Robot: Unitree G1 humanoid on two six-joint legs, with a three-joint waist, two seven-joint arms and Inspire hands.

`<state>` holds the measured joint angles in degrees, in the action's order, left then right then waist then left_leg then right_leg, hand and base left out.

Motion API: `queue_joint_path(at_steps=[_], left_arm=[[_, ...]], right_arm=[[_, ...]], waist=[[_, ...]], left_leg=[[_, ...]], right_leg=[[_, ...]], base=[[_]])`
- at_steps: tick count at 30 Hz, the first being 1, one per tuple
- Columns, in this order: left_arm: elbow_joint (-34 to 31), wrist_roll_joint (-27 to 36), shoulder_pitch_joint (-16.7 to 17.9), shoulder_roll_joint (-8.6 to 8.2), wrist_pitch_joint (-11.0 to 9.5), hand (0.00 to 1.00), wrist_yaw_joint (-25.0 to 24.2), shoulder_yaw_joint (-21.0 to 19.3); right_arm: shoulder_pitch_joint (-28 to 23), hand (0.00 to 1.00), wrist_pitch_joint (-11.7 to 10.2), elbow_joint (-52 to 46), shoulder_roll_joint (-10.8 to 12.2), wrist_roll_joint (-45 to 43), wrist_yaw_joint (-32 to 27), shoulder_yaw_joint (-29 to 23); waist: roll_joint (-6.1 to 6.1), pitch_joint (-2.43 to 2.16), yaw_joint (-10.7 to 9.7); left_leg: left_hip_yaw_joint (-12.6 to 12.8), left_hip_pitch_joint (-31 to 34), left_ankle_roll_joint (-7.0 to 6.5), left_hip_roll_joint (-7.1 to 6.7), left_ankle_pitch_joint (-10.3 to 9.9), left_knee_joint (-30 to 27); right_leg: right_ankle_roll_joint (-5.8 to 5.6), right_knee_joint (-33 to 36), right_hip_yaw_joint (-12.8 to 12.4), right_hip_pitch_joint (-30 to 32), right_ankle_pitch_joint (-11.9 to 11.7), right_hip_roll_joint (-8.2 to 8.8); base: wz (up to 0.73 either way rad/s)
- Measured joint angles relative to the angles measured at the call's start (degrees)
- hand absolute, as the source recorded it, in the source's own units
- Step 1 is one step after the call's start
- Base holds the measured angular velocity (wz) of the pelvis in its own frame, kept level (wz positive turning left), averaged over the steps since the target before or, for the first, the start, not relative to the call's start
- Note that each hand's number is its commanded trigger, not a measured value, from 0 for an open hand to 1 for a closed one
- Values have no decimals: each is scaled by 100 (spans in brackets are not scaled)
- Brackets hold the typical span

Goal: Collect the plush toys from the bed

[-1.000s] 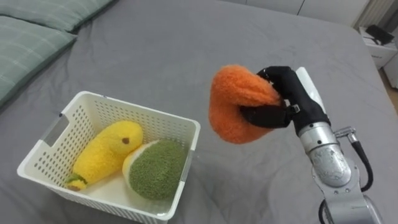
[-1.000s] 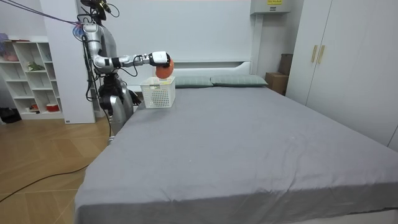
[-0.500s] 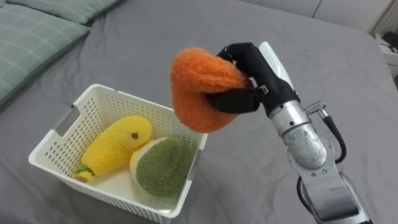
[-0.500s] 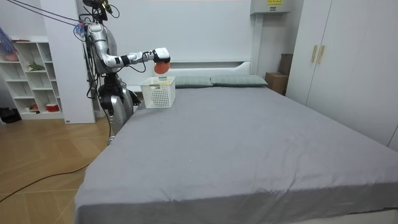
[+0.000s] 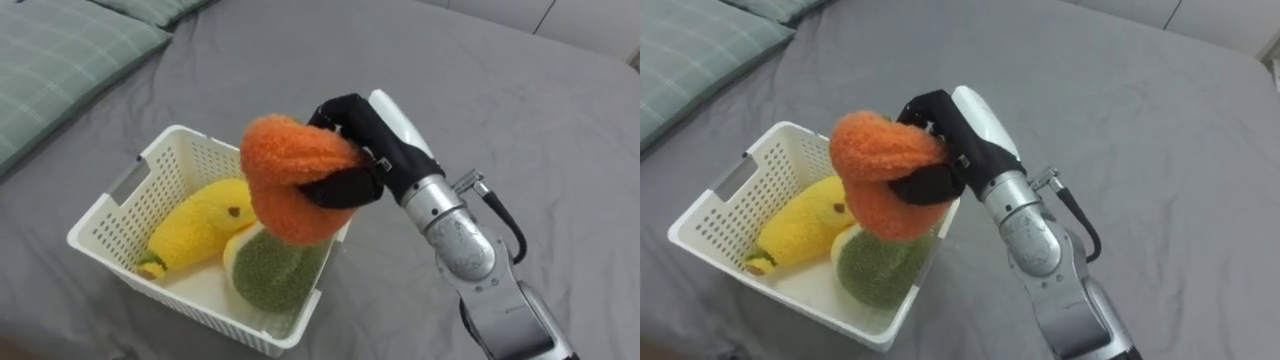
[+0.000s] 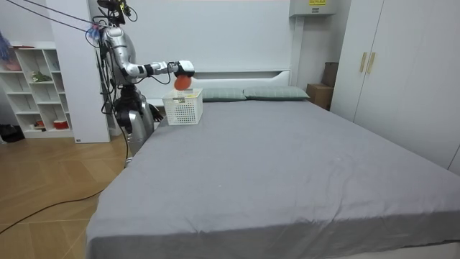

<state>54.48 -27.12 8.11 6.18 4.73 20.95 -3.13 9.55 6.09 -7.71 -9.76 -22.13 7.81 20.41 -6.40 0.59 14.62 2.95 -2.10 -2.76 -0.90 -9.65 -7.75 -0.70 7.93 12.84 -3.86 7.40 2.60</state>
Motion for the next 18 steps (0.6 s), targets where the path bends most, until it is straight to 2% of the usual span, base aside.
queue_joint_path(at_steps=[2, 4, 5, 6, 8, 9, 12, 18], left_arm=[[-20, 2, 1, 12, 1, 0, 0, 0], [-42, 8, -6, 18, 0, 0, -1, 5], [-42, 8, -41, 38, -2, 0, -3, 9], [-41, 6, -65, 63, -3, 0, -3, 17], [-41, 0, -72, 126, -12, 0, -16, 45], [-40, 2, -80, 171, -12, 0, -24, 54], [-35, 1, -88, 231, -11, 0, -38, -1], [21, 3, -91, 221, 5, 0, -187, -113]], right_arm=[[24, 55, 30, 3, 4, -83, 60, 97], [56, 44, 27, 29, 26, -69, 99, 151], [64, 41, 20, 86, 31, -61, 97, 158], [122, 33, 14, 238, 28, -54, 84, 203], [229, 9, 14, 509, 26, -71, 61, 323], [240, 3, 13, 623, 29, -71, 58, 365], [253, 0, 13, 790, 30, -114, 57, 369], [403, 0, 13, 930, 18, -223, 47, 363]], waist=[[-31, -6, 47], [-47, 10, 106], [-67, 20, 142], [-78, 26, 159], [-79, 30, 185], [-73, 39, 229], [-69, 48, 328], [-62, 55, 429]], left_leg=[[-14, 5, 0, -1, 0, -8], [-44, 10, -2, -10, 1, -12], [-77, 28, -3, -16, 2, -18], [-120, 47, -4, -24, 2, -39], [-155, 58, -5, -35, 3, -50], [-166, 65, -5, -37, 2, -49], [-184, 90, -6, -45, 2, -53], [-217, 102, -8, -72, 3, -62]], right_leg=[[0, -3, 14, -1, 0, 1], [0, -8, 46, -6, 0, 8], [0, -10, 140, -8, 0, 18], [-1, -13, 173, -10, 0, 24], [-2, -19, 215, -10, 1, 31], [-2, -21, 242, -10, 1, 34], [-6, -21, 297, 4, 3, 44], [-7, -22, 311, -2, 4, 51]], base=[[6], [8], [15], [16], [11], [5], [4], [1]])
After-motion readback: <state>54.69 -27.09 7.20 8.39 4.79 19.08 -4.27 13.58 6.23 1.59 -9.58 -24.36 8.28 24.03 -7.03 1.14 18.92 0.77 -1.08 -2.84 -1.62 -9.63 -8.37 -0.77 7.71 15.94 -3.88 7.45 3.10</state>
